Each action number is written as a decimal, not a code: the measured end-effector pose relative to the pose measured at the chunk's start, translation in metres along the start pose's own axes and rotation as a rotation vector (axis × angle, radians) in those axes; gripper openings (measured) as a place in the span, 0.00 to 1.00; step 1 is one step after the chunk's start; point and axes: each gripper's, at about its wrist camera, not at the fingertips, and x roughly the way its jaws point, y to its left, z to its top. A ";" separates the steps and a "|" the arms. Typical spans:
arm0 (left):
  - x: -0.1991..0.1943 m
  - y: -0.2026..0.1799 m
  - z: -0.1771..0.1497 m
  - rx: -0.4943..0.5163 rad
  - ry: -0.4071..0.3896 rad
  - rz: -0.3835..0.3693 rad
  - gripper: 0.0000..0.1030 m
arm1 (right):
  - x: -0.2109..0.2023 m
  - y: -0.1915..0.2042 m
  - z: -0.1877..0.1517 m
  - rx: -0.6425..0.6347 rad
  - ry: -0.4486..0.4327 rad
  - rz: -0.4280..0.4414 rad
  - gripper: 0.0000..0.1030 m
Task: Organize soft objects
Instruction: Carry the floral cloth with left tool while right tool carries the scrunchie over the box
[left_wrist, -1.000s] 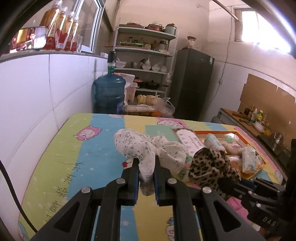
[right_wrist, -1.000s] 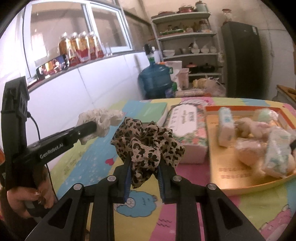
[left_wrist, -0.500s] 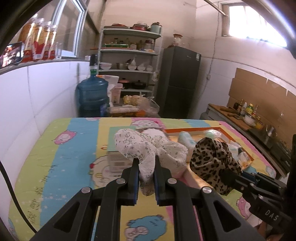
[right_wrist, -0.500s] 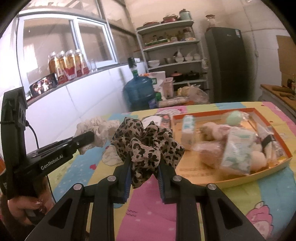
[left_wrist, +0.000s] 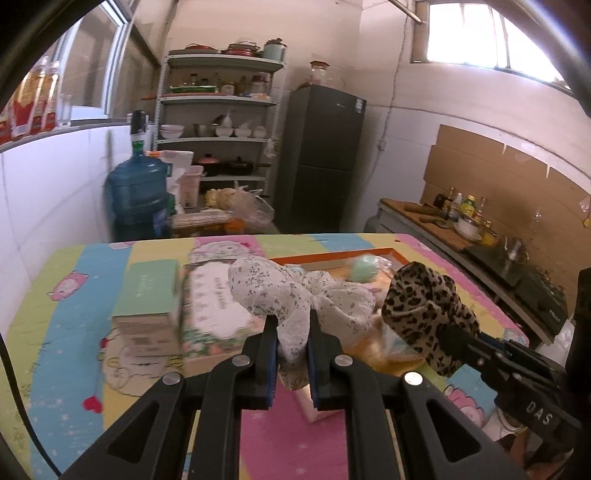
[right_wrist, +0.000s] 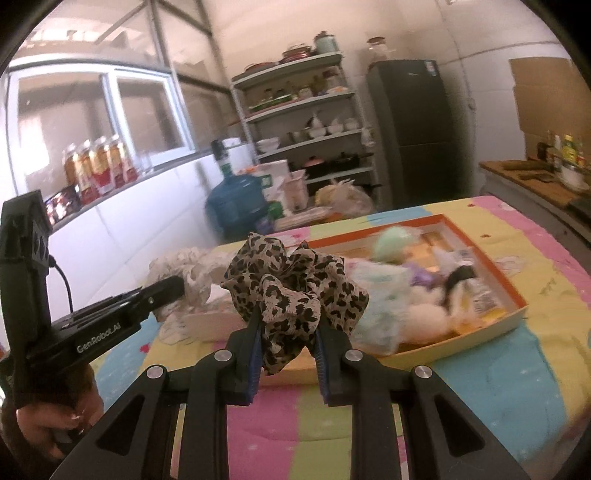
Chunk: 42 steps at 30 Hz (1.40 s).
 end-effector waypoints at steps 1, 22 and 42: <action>0.002 -0.004 0.001 0.003 0.001 -0.004 0.13 | -0.002 -0.008 0.002 0.009 -0.008 -0.012 0.24; 0.088 -0.068 0.032 0.052 0.040 -0.073 0.13 | 0.013 -0.107 0.038 0.100 -0.062 -0.123 0.24; 0.161 -0.067 0.041 0.021 0.125 -0.058 0.13 | 0.079 -0.135 0.051 0.076 0.052 -0.099 0.25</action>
